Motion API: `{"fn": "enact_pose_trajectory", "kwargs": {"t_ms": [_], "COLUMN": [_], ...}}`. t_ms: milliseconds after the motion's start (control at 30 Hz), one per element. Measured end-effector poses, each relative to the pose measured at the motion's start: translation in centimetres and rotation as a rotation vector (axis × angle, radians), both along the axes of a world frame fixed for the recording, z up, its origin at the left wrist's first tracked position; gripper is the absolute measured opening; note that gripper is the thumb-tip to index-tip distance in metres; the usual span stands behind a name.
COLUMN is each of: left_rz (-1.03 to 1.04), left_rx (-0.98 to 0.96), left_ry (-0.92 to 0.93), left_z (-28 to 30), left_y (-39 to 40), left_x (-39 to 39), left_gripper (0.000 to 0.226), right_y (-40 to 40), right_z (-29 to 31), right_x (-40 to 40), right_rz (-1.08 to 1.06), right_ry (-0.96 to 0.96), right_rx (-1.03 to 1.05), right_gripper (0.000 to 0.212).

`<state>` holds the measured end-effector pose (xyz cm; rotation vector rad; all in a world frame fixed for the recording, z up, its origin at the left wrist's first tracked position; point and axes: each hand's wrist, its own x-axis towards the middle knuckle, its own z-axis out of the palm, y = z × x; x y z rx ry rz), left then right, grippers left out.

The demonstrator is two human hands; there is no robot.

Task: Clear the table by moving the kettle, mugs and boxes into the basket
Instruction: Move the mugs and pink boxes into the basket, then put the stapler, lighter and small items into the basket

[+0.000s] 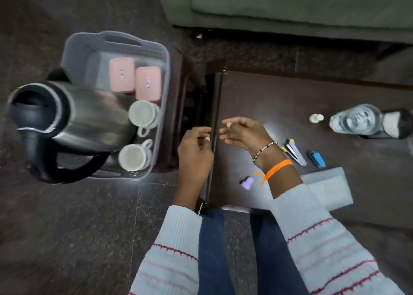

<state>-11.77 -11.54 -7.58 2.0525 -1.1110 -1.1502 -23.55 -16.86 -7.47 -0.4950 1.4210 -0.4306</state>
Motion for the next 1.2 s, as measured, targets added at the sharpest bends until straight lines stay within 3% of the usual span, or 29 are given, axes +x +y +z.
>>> {"fn": "enact_pose_trajectory", "kwargs": {"t_ms": [167,300,500,633,833,1033,1200], "left_rz": [-0.133,-0.169,-0.199,-0.068,0.141,0.132,0.17], "left_rx": [0.139,0.33,0.568,0.632,0.594,0.488,0.458], "left_ry": [0.037,0.082,0.109,0.11,-0.026,-0.123,-0.146], "left_z": [-2.1,-5.2,-12.1,-16.0,-17.8,-16.5,-15.5], "left_y": [2.4,3.9,3.9,2.5,0.8,1.0,1.2], "left_x": [-8.0,-13.8,-21.2,-24.4,-26.5,-27.6,-25.5], "left_gripper": [0.024,0.025,0.026,0.037,0.053,0.025,0.028], "right_y": [4.5,7.3,8.2,7.3,6.5,6.3,5.9], "right_z": [-2.2,-5.1,-10.7,-13.4,-16.1,-15.9,-14.3], "right_x": [-9.7,-16.4,-22.9,-25.2,-26.8,-26.9,-26.1], "right_rz": [-0.102,-0.081,0.042,0.225,0.416,0.399,0.289], "right_ry": [0.115,0.317,0.72,0.855,0.932,0.938,0.856], "right_rx": [0.071,0.03,-0.151,-0.224,-0.209,-0.201,-0.264], "right_gripper": [0.027,0.022,0.018,0.026,0.027,0.027,0.023]}}
